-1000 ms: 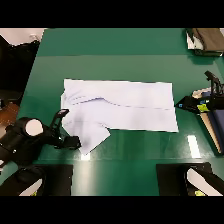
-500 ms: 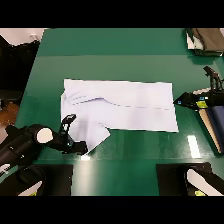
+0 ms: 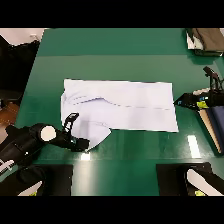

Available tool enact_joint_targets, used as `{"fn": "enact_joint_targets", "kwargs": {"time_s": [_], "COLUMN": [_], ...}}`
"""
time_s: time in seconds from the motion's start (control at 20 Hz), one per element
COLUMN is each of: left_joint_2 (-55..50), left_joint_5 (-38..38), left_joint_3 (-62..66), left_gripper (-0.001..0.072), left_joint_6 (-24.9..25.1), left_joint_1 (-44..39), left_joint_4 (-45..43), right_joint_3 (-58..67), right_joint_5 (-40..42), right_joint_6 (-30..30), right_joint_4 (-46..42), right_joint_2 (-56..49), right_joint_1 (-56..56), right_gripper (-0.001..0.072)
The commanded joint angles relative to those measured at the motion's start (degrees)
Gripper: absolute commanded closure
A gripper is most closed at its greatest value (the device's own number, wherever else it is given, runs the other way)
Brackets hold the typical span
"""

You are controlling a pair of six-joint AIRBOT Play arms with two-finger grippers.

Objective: Fold the shirts.

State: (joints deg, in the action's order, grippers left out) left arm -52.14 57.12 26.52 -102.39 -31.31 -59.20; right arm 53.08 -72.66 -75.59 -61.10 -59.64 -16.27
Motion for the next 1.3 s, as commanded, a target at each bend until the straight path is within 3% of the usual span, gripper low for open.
{"fn": "enact_joint_targets", "kwargs": {"time_s": [0.0, 0.2, 0.4, 0.6, 0.75, 0.95, 1.2, 1.25], "left_joint_2": [-0.11, -0.11, -0.11, -0.11, -0.11, -0.11, -0.11, -0.11], "left_joint_5": [0.7, 4.92, 7.08, 7.17, 6.97, 6.95, 7.02, 7.1], "left_joint_3": [1.84, 5.75, 6.97, 6.97, 6.97, 6.97, 6.97, 6.99], "left_gripper": [0.0681, 0.0681, 0.0682, 0.0681, 0.0681, 0.0681, 0.0681, 0.0681], "left_joint_6": [0.85, 3.04, 3.89, 4.94, 4.94, 4.96, 5.35, 5.35], "left_joint_1": [0.0, 0.0, 0.0, 0.0, 0.0, 0.0, 0.0, 0.0], "left_joint_4": [-1.11, -3.48, -3.65, -3.63, -3.63, -3.65, -3.8, -3.87], "right_joint_3": [0.0, -4.0, -11.37, -13.2, -15.58, -18.14, -19.15, -19.15], "right_joint_5": [-0.87, -0.79, 6.36, 4.07, 2.54, 3.34, 5.11, 5.33], "right_joint_6": [0.0, -0.04, -1.79, -4.13, -4.07, -1.64, -1.68, -1.68], "right_joint_4": [-3.52, -5.14, -5.18, -13.73, -13.18, -6.1, -5.95, -5.95], "right_joint_2": [-0.04, -0.04, -0.04, -0.04, -0.04, -0.04, -0.04, -0.04], "right_joint_1": [-0.04, -0.04, -0.04, -0.42, -4.42, -6.49, -3.43, -3.17], "right_gripper": [0.0183, 0.0183, 0.0188, 0.0199, 0.02, 0.0208, 0.028, 0.0394]}}
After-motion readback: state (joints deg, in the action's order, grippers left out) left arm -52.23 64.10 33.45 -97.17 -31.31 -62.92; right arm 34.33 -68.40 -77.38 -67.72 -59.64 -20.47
